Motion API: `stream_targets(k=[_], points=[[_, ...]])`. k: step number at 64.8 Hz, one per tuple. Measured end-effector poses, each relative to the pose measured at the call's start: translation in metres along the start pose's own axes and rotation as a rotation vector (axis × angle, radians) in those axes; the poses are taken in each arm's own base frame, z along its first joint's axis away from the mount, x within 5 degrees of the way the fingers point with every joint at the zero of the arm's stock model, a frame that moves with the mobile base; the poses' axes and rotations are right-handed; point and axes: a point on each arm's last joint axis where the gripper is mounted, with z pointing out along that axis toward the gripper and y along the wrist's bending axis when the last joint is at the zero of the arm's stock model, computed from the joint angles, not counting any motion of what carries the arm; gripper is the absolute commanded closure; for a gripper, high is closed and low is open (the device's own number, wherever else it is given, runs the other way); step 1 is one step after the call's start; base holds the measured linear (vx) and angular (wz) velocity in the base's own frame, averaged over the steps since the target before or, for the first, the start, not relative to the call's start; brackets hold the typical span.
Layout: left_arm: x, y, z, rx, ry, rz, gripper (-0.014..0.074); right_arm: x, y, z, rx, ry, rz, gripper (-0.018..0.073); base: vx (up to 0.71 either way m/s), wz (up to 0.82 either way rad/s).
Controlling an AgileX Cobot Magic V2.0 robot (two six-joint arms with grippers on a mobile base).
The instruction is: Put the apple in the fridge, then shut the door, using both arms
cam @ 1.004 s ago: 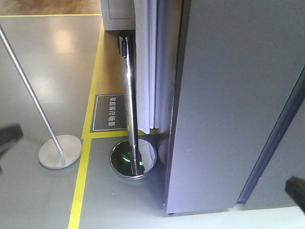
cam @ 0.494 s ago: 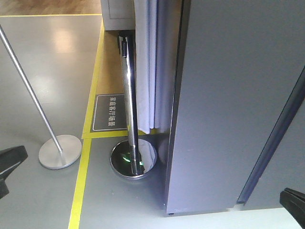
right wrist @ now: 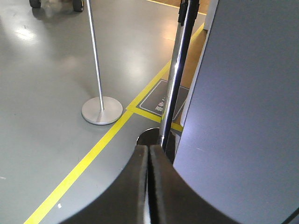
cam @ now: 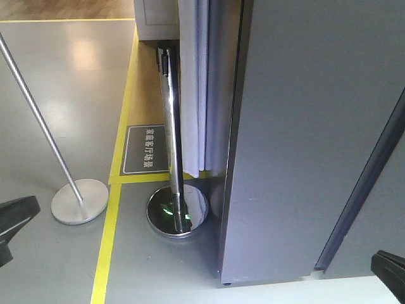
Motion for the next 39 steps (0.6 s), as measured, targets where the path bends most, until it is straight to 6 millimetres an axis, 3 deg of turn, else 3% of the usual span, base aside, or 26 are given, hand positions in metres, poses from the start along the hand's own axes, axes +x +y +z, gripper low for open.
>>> stream_targets(k=[8,28,39], points=[[-0.005,-0.004,0.0,0.046,-0.048,-0.091,0.0605,0.0,0.0,0.0,0.0,0.0,0.0,0.0562,0.0,0.0],[-0.033,-0.011,-0.007,0.215,-0.337,-0.515,0.0605,0.0,0.0,0.0,-0.001,0.001,0.0,0.0562,0.0,0.0],[-0.037,-0.007,-0.008,0.201,-0.383,-0.573,0.0605,0.0,0.0,0.0,-0.001,0.001,0.0,0.0562,0.0,0.0]])
